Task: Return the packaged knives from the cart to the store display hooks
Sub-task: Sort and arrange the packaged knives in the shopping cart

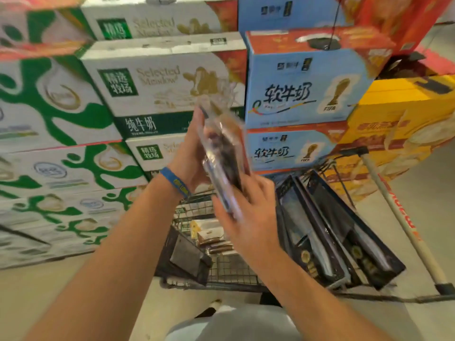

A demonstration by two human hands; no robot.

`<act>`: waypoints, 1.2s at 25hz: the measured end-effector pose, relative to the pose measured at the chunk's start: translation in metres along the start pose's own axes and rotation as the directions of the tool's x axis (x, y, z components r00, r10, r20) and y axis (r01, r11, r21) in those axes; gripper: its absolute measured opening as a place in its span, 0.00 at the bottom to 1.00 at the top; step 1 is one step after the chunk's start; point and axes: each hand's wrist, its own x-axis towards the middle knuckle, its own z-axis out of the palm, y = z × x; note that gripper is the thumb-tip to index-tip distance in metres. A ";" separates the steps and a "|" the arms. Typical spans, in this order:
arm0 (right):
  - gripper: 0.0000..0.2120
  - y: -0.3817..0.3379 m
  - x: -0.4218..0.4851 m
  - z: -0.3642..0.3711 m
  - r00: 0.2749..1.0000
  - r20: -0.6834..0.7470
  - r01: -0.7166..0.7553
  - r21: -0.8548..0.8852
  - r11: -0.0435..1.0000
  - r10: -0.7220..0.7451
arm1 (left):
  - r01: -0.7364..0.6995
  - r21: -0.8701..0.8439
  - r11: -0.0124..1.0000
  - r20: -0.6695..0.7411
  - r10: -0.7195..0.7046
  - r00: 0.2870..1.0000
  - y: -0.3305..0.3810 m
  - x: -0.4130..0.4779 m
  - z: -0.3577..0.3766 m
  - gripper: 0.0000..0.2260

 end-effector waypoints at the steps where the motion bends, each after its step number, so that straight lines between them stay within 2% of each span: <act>1: 0.16 0.005 -0.020 0.006 0.997 0.069 -0.016 -0.024 1.000 0.018 | 0.042 -0.025 0.999 -0.011 -0.042 0.999 -0.021 0.003 -0.012 0.29; 4: 0.20 0.011 -0.075 0.013 0.952 0.251 -0.164 -0.064 0.984 0.175 | 0.140 -0.055 0.989 -0.010 -0.141 0.990 -0.087 0.003 -0.036 0.25; 5: 0.20 0.011 -0.089 0.014 0.940 0.289 -0.161 -0.088 0.983 0.180 | 0.174 -0.053 0.983 -0.038 -0.176 0.984 -0.107 0.003 -0.041 0.24; 8: 0.21 0.021 -0.119 0.017 0.928 0.359 -0.029 -0.192 0.981 0.098 | 0.295 -0.002 0.955 -0.153 -0.292 0.944 -0.159 0.008 -0.051 0.22; 9: 0.22 0.025 -0.130 0.019 0.915 0.383 -0.052 -0.194 0.980 0.124 | 0.333 0.007 0.943 -0.174 -0.327 0.929 -0.173 0.010 -0.054 0.21; 10: 0.24 0.029 -0.141 0.021 0.882 0.423 -0.138 -0.185 0.973 0.206 | 0.358 0.030 0.933 -0.192 -0.346 0.918 -0.185 0.013 -0.057 0.20; 12: 0.29 0.034 -0.168 0.018 0.748 0.538 -0.336 -0.198 0.921 0.388 | 0.402 0.115 0.908 -0.157 -0.383 0.910 -0.210 0.014 -0.060 0.19; 13: 0.31 0.035 -0.181 0.017 0.693 0.575 -0.381 -0.222 0.898 0.436 | 0.427 0.174 0.887 -0.121 -0.412 0.903 -0.221 0.013 -0.061 0.21; 14: 0.32 0.035 -0.190 0.016 0.670 0.590 -0.389 -0.238 0.890 0.451 | 0.452 0.213 0.866 -0.092 -0.443 0.892 -0.229 0.012 -0.061 0.25; 16: 0.33 0.039 -0.196 0.017 0.655 0.587 -0.414 -0.248 0.876 0.476 | 0.507 0.222 0.833 -0.043 -0.511 0.859 -0.236 0.017 -0.060 0.32; 19: 0.36 0.048 -0.195 0.020 0.579 0.595 -0.476 -0.310 0.823 0.558 | 0.591 0.284 0.755 -0.047 -0.605 0.795 -0.233 0.027 -0.052 0.48; 20: 0.36 0.051 -0.198 0.020 0.587 0.587 -0.474 -0.310 0.824 0.558 | 0.589 0.298 0.751 -0.042 -0.606 0.794 -0.231 0.029 -0.048 0.50; 22: 0.38 0.053 -0.200 0.017 0.636 0.572 -0.461 -0.257 0.849 0.518 | 0.525 0.318 0.790 -0.044 -0.541 0.840 -0.227 0.035 -0.043 0.47; 24: 0.44 0.054 -0.196 0.018 0.634 0.611 -0.439 -0.220 0.871 0.474 | 0.439 0.341 0.831 -0.040 -0.454 0.890 -0.222 0.043 -0.041 0.30; 25: 0.47 0.054 -0.194 0.019 0.601 0.650 -0.432 -0.224 0.873 0.465 | 0.419 0.343 0.841 -0.030 -0.436 0.899 -0.221 0.047 -0.042 0.23; 26: 0.48 0.055 -0.191 0.021 0.551 0.692 -0.433 -0.241 0.869 0.466 | 0.408 0.347 0.844 -0.029 -0.425 0.905 -0.220 0.052 -0.042 0.20; 28: 0.49 0.057 -0.190 0.022 0.367 0.784 -0.484 -0.299 0.822 0.501 | 0.421 0.371 0.828 -0.042 -0.438 0.898 -0.224 0.054 -0.041 0.21; 30: 0.49 0.061 -0.198 0.018 0.186 0.842 -0.530 -0.348 0.773 0.506 | 0.497 0.410 0.765 -0.100 -0.504 0.858 -0.244 0.050 -0.042 0.21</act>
